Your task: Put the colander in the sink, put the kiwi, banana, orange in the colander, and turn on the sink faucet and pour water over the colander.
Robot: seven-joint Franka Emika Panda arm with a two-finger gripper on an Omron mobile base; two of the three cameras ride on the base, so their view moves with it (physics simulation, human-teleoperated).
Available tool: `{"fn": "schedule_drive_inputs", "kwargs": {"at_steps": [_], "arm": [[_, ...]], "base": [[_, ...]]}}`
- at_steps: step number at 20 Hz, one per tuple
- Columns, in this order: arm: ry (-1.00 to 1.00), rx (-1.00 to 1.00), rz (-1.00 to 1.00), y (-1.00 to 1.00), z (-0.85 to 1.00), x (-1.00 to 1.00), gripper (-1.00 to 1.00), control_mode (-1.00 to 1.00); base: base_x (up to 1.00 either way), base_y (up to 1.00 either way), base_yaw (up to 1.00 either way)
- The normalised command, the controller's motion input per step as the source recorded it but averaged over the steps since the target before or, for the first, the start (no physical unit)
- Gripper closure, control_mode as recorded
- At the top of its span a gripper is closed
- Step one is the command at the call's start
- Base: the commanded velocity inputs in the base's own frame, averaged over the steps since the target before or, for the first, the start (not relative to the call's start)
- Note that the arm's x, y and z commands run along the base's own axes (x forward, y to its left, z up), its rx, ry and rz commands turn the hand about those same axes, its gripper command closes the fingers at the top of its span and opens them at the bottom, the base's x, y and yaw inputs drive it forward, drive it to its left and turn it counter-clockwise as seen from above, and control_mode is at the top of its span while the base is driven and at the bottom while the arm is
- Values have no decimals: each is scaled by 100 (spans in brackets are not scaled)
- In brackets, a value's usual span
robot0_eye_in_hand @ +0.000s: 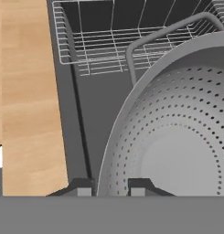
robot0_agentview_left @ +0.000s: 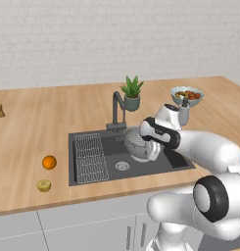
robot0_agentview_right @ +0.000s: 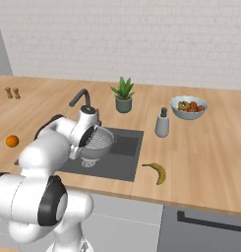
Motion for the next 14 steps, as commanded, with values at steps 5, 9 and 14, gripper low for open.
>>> {"fn": "schedule_drive_inputs", "kwargs": {"at_steps": [5,9,14], "arm": [[7,5,5,13,-38,8,100,-100],[5,4,1,13,-39,8,100,-100],[1,3,0,25,-27,16,100,-100]], "base": [[0,0,0],[0,0,0],[0,0,0]]}}
